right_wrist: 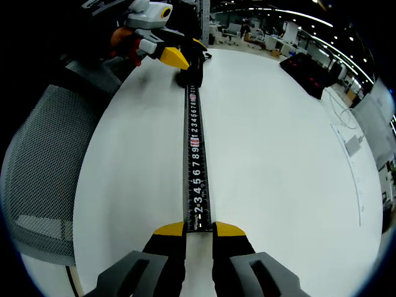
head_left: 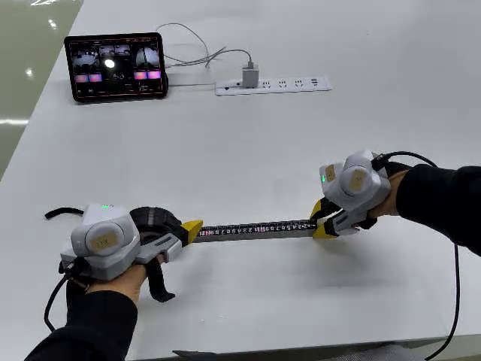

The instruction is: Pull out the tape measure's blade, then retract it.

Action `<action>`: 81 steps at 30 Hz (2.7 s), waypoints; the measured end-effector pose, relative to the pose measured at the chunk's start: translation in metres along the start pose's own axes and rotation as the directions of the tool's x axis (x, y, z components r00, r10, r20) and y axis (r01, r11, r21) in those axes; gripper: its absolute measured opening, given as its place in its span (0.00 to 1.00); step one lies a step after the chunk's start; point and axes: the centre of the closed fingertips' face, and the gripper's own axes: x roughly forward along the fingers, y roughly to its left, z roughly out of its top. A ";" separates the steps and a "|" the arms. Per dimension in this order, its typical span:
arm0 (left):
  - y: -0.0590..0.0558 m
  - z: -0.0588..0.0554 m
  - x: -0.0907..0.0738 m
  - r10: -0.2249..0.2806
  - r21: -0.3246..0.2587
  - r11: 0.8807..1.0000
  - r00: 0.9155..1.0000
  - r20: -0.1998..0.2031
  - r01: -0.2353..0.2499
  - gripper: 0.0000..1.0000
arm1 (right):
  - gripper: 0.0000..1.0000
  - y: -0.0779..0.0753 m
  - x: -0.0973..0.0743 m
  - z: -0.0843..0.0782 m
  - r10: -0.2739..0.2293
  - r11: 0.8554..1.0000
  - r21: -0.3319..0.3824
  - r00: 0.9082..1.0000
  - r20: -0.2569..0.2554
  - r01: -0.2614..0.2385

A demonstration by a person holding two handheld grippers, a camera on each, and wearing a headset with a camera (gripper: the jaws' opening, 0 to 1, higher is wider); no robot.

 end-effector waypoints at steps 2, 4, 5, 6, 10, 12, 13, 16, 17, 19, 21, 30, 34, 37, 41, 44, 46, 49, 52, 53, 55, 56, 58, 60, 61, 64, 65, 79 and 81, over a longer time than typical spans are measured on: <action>0.000 0.000 0.000 0.002 -0.001 1.000 1.000 -0.001 -0.002 0.99 | 0.12 0.000 0.000 0.000 0.000 1.000 -0.008 1.000 -0.003 0.000; 0.001 0.000 0.000 0.004 -0.004 1.000 1.000 -0.002 -0.004 0.99 | 0.11 0.000 0.000 -0.001 -0.002 1.000 -0.023 1.000 -0.009 0.002; 0.001 -0.001 0.000 0.004 -0.009 1.000 1.000 -0.003 -0.004 0.99 | 0.11 0.000 0.000 -0.001 0.000 0.999 -0.033 1.000 -0.012 0.000; 0.001 -0.001 0.000 0.004 -0.013 1.000 1.000 -0.001 -0.004 0.99 | 0.11 0.001 0.000 0.000 -0.002 1.000 -0.025 1.000 -0.014 0.002; 0.002 -0.002 0.001 0.009 -0.019 1.000 1.000 -0.005 -0.009 0.99 | 0.10 0.000 0.000 0.000 -0.009 1.000 0.021 0.999 -0.032 0.009; 0.001 -0.005 0.001 0.009 -0.025 1.000 1.000 -0.016 -0.009 0.94 | 0.10 0.000 0.000 0.000 -0.005 1.000 0.014 0.999 -0.040 0.005; 0.001 -0.006 0.001 0.010 -0.024 1.000 1.000 -0.021 -0.011 0.92 | 0.10 0.000 0.000 0.000 0.001 1.000 0.016 0.999 -0.042 0.000; -0.001 -0.013 0.001 0.001 -0.041 0.999 0.999 -0.054 -0.003 0.83 | 0.09 0.000 0.000 0.000 0.008 0.999 0.043 0.999 -0.039 -0.006; 0.000 -0.014 0.002 0.003 -0.046 0.999 0.998 -0.057 -0.005 0.79 | 0.09 0.000 0.000 0.000 0.007 0.999 0.052 0.999 -0.038 -0.005; -0.001 -0.014 0.002 0.002 -0.049 0.999 0.998 -0.057 -0.005 0.77 | 0.09 -0.001 0.001 0.000 0.001 0.997 0.074 0.999 -0.041 0.002; -0.001 -0.016 0.003 0.003 -0.056 0.998 0.998 -0.061 -0.006 0.76 | 0.10 0.000 0.001 0.001 -0.002 0.998 0.064 0.999 -0.054 0.005; 0.005 -0.017 0.004 0.025 -0.057 0.998 0.997 -0.073 -0.029 0.69 | 0.10 -0.001 0.002 0.000 0.010 0.998 0.064 0.995 -0.097 -0.004; 0.006 -0.018 0.004 0.035 -0.051 0.998 0.996 -0.082 -0.039 0.67 | 0.09 -0.001 0.003 0.000 0.011 0.997 0.072 0.994 -0.107 -0.004; 0.007 -0.018 0.005 0.039 -0.040 0.998 0.995 -0.089 -0.043 0.66 | 0.09 -0.001 0.003 0.000 0.012 0.997 0.079 0.994 -0.105 -0.004; 0.010 -0.018 0.005 0.048 -0.045 0.998 0.994 -0.101 -0.053 0.63 | 0.09 -0.001 0.002 -0.001 0.011 0.996 0.090 0.994 -0.106 -0.001; 0.008 -0.019 0.003 0.044 -0.055 0.997 0.994 -0.103 -0.050 0.62 | 0.09 0.000 0.002 -0.001 0.008 0.995 0.095 0.994 -0.110 0.002; 0.008 -0.020 0.004 0.041 -0.050 0.998 0.993 -0.114 -0.047 0.62 | 0.10 -0.001 0.002 -0.001 0.008 0.995 0.101 0.994 -0.113 0.003; 0.008 -0.020 0.003 0.040 -0.050 0.998 0.991 -0.124 -0.047 0.62 | 0.10 0.000 0.003 0.000 0.008 0.994 0.110 0.993 -0.118 0.005; 0.008 -0.021 0.003 0.037 -0.045 0.998 0.990 -0.136 -0.044 0.62 | 0.09 -0.001 0.003 0.000 0.010 0.993 0.117 0.992 -0.123 0.005; 0.009 -0.021 0.004 0.037 -0.042 0.998 0.989 -0.142 -0.043 0.61 | 0.09 -0.001 0.002 0.000 0.010 0.993 0.117 0.992 -0.123 0.005; 0.008 -0.021 0.003 0.039 -0.037 0.998 0.988 -0.146 -0.045 0.61 | 0.09 -0.001 0.002 0.000 0.008 0.992 0.125 0.993 -0.121 0.007; 0.008 -0.022 0.003 0.039 -0.036 0.998 0.988 -0.148 -0.045 0.61 | 0.09 -0.001 0.002 0.000 0.008 0.992 0.123 0.993 -0.119 0.007; 0.007 -0.022 0.002 0.042 -0.030 0.998 0.988 -0.150 -0.047 0.61 | 0.09 -0.001 0.002 0.000 0.006 0.992 0.127 0.993 -0.117 0.009; 0.007 -0.022 0.002 0.043 -0.025 0.999 0.987 -0.152 -0.047 0.61 | 0.09 -0.001 0.003 0.000 0.005 0.992 0.127 0.993 -0.118 0.010; 0.007 -0.022 0.002 0.044 -0.022 0.999 0.987 -0.155 -0.048 0.61 | 0.09 -0.001 0.003 0.000 0.004 0.991 0.130 0.993 -0.119 0.011; 0.006 -0.022 0.002 0.046 -0.011 0.999 0.984 -0.169 -0.048 0.60 | 0.09 -0.002 0.002 0.000 -0.002 0.986 0.165 0.992 -0.123 0.023; 0.006 -0.022 0.002 0.045 -0.013 0.999 0.984 -0.172 -0.048 0.60 | 0.09 -0.002 0.002 0.001 -0.001 0.988 0.152 0.992 -0.123 0.020; 0.006 -0.021 0.002 0.041 -0.019 0.999 0.985 -0.170 -0.045 0.60 | 0.09 -0.002 0.005 0.003 -0.006 0.988 0.150 0.992 -0.124 0.025; 0.007 -0.021 0.002 0.041 -0.019 0.999 0.985 -0.170 -0.045 0.60 | 0.09 -0.002 0.005 0.004 -0.008 0.989 0.143 0.992 -0.125 0.026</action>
